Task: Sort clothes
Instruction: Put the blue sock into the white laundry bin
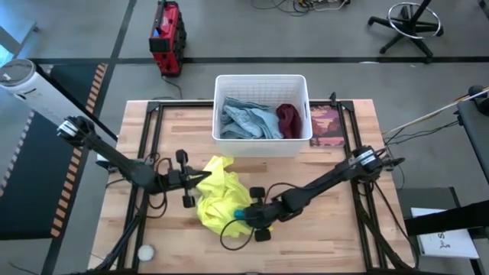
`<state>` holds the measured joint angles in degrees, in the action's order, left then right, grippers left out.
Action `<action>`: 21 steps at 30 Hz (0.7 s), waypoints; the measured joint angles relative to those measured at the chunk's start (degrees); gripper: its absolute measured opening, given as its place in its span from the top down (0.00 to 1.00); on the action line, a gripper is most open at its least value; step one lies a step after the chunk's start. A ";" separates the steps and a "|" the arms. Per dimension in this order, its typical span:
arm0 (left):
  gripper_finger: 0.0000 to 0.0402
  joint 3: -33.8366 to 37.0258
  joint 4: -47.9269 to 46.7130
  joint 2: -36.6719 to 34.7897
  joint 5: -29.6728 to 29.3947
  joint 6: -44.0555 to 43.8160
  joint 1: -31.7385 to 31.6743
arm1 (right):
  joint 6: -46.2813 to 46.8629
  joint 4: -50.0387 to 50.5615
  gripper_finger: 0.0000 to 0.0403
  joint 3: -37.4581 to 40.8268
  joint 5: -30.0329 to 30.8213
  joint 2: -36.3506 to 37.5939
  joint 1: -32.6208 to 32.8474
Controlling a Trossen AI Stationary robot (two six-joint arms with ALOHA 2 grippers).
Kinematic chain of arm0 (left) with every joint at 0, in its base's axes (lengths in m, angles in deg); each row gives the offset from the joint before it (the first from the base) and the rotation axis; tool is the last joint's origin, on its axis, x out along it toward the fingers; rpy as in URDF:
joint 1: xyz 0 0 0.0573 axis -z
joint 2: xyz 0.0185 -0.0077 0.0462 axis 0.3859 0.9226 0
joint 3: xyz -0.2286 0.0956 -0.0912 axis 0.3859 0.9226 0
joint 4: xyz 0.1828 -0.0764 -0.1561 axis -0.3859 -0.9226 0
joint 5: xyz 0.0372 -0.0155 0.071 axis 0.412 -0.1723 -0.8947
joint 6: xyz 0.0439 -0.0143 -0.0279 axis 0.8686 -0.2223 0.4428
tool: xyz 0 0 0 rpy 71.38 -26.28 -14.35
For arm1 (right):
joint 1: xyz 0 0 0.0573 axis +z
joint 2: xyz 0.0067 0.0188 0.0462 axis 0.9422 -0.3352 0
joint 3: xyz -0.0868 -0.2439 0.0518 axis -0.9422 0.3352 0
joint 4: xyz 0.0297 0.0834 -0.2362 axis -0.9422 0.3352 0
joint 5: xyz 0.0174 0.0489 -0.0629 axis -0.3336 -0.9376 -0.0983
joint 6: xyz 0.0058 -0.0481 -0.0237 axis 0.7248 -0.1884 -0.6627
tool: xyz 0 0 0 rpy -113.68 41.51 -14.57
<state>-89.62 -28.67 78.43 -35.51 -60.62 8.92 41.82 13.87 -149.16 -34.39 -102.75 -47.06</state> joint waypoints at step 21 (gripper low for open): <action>1.00 4.59 -1.46 -5.90 2.77 -2.64 -1.25 | -10.10 19.64 0.99 -11.79 35.63 27.82 -10.37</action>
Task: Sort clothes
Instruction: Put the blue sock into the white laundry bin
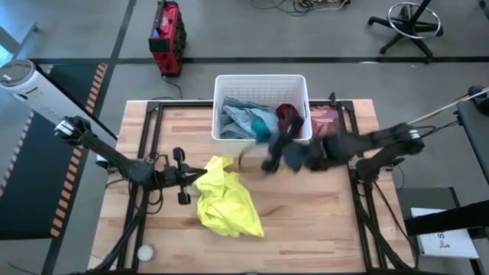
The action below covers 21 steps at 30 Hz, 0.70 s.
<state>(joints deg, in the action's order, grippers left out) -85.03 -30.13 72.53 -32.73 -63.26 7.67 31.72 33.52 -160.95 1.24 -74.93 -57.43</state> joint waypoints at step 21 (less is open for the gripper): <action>1.00 10.50 0.16 -8.17 27.88 -14.56 -23.44 | 1.02 3.17 0.70 1.06 -19.74 5.57 -32.17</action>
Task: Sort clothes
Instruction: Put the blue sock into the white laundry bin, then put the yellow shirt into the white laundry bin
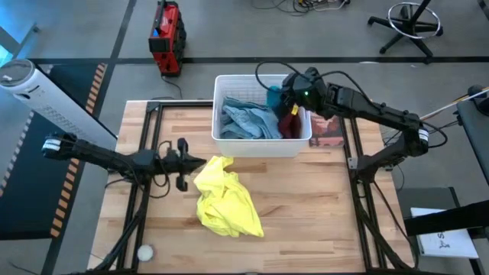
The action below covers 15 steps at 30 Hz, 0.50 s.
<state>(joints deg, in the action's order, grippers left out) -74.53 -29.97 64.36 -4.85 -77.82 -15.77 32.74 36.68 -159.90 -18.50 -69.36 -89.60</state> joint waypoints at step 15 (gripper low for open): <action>1.00 1.13 -17.02 -18.62 5.87 2.02 -2.65 | -3.24 5.27 0.37 0.14 -10.92 0.18 6.61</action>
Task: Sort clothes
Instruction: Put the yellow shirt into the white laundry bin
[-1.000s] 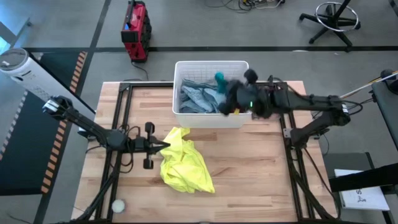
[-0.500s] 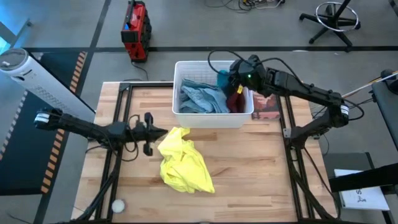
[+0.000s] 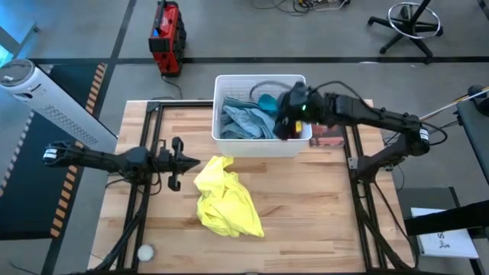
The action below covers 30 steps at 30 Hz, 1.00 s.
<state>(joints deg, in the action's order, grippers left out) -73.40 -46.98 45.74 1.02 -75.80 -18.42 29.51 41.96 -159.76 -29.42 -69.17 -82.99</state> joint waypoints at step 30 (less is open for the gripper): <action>1.00 0.17 -26.14 -25.53 -7.56 1.72 0.07 | 15.70 -46.80 0.27 12.42 -2.29 -27.92 28.91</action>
<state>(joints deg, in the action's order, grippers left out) -73.23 -73.12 20.21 -6.55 -74.08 -18.36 45.20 -4.84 -147.34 -31.71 -97.10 -54.08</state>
